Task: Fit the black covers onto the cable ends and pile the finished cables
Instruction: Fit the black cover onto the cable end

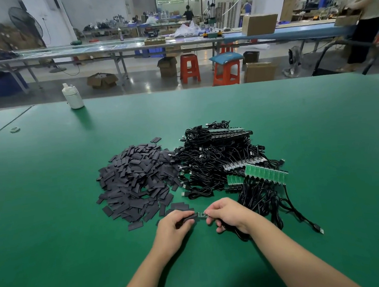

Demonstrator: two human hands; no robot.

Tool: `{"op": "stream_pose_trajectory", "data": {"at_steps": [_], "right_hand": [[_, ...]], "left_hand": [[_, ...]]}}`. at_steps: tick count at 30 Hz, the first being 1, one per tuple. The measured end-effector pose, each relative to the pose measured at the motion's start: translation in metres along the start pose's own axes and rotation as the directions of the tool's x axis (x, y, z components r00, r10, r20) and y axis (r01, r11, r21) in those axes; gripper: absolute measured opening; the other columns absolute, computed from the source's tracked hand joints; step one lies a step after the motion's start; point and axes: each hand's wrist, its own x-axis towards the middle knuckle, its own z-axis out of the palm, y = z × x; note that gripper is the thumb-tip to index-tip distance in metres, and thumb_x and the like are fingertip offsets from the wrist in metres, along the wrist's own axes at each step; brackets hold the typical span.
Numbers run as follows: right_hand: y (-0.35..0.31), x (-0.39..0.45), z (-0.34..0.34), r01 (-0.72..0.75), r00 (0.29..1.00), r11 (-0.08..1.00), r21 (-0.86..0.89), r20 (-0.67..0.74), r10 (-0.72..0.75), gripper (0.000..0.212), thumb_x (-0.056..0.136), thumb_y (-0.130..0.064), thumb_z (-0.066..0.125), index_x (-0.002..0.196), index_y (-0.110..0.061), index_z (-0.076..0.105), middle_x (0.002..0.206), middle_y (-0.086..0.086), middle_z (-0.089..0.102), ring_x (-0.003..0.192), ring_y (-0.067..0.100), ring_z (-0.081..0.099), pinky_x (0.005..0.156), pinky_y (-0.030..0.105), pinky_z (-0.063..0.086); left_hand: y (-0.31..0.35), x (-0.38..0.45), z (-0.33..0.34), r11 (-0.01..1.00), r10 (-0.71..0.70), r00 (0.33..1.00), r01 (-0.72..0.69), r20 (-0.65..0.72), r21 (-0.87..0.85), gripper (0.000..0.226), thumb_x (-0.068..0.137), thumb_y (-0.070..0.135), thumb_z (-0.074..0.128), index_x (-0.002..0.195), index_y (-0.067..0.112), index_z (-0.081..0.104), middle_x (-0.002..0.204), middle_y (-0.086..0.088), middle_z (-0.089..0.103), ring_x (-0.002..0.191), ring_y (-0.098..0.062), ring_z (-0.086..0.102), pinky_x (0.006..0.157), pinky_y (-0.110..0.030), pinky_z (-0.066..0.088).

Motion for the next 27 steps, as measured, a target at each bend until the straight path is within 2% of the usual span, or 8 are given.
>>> {"op": "stream_pose_trajectory", "data": {"at_steps": [7, 15, 22, 27], "right_hand": [[-0.002, -0.003, 0.0, 0.012, 1.0, 1.0, -0.026, 0.018, -0.011, 0.019, 0.101, -0.014, 0.058, 0.109, 0.002, 0.066, 0.082, 0.007, 0.071, 0.053, 0.009, 0.049, 0.058, 0.026, 0.054], [-0.006, -0.005, -0.002, 0.036, 0.999, 0.99, -0.134, 0.044, -0.031, 0.02, 0.101, -0.015, 0.058, 0.109, 0.001, 0.067, 0.084, 0.006, 0.072, 0.052, 0.006, 0.051, 0.058, 0.024, 0.054], [-0.005, -0.004, -0.002, 0.044, 0.999, 0.997, -0.059, 0.027, -0.043, 0.019, 0.102, -0.013, 0.057, 0.109, 0.001, 0.067, 0.084, 0.007, 0.073, 0.052, 0.007, 0.051, 0.057, 0.024, 0.053], [-0.001, -0.002, 0.0, 0.041, 0.999, 0.999, -0.005, 0.021, -0.041, 0.018, 0.102, -0.013, 0.056, 0.108, 0.0, 0.067, 0.082, 0.006, 0.073, 0.053, 0.008, 0.051, 0.059, 0.026, 0.054]], "left_hand": [[0.001, 0.003, -0.004, 0.999, 0.007, 1.0, -0.008, 0.023, 0.033, 0.024, 0.086, 0.02, 0.075, 0.109, 0.027, 0.075, 0.101, 0.018, 0.069, 0.096, 0.009, 0.059, 0.086, -0.005, 0.039], [0.002, 0.008, -0.012, 0.983, 0.079, 0.982, -0.105, 0.17, 0.15, 0.026, 0.088, 0.022, 0.072, 0.113, 0.031, 0.073, 0.099, 0.023, 0.066, 0.095, 0.01, 0.057, 0.086, -0.004, 0.039], [0.002, 0.011, -0.013, 0.974, 0.085, 0.981, -0.118, 0.174, 0.194, 0.027, 0.089, 0.026, 0.071, 0.116, 0.032, 0.072, 0.101, 0.023, 0.067, 0.095, 0.01, 0.057, 0.086, -0.004, 0.04], [0.004, 0.011, -0.011, 0.971, 0.086, 0.984, -0.118, 0.157, 0.207, 0.03, 0.089, 0.03, 0.07, 0.12, 0.031, 0.07, 0.103, 0.02, 0.067, 0.097, 0.006, 0.058, 0.09, -0.012, 0.043]]}}
